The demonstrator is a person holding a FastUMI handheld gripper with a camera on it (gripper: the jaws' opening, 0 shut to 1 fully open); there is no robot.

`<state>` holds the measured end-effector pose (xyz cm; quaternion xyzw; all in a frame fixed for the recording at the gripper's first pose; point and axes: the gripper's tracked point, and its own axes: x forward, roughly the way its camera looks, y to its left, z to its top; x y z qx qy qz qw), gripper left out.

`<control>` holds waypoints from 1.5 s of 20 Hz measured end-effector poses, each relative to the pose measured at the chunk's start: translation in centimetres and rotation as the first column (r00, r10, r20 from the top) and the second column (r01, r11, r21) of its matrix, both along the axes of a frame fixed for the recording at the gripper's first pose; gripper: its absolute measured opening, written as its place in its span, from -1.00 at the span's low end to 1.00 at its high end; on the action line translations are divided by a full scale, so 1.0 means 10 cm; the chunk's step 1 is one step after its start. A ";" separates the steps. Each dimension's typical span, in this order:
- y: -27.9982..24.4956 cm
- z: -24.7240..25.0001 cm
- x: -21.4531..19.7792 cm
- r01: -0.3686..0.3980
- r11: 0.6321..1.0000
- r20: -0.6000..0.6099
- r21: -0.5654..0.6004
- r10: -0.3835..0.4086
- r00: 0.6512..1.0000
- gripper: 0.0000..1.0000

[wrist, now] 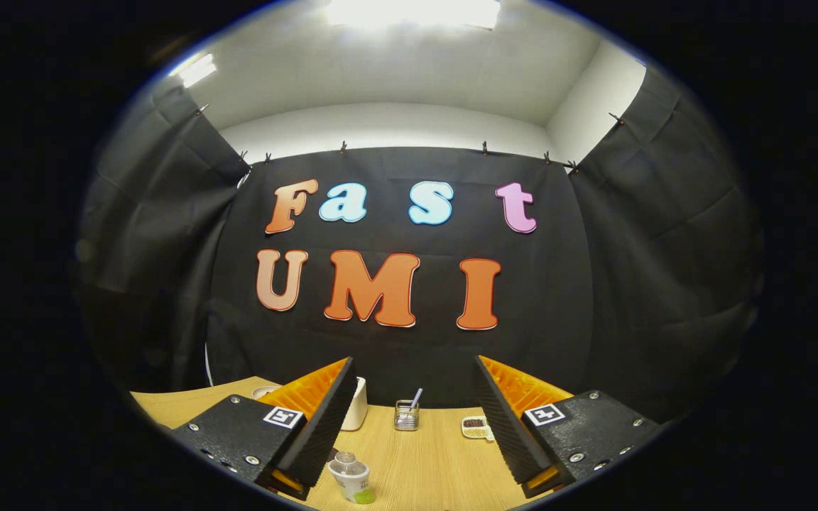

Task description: Take the bottle from table, then pour the juice into the cup, finally place the bottle on the coaster

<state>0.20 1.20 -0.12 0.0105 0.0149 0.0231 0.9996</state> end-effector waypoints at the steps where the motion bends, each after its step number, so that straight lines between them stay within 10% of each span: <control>1: 0.01 -0.01 0.00 -0.003 1.000 -0.001 0.001 0.003 1.000 0.95; 30: 0.63 -1.22 -0.31 -0.171 0.983 -0.175 0.067 0.181 0.968 0.95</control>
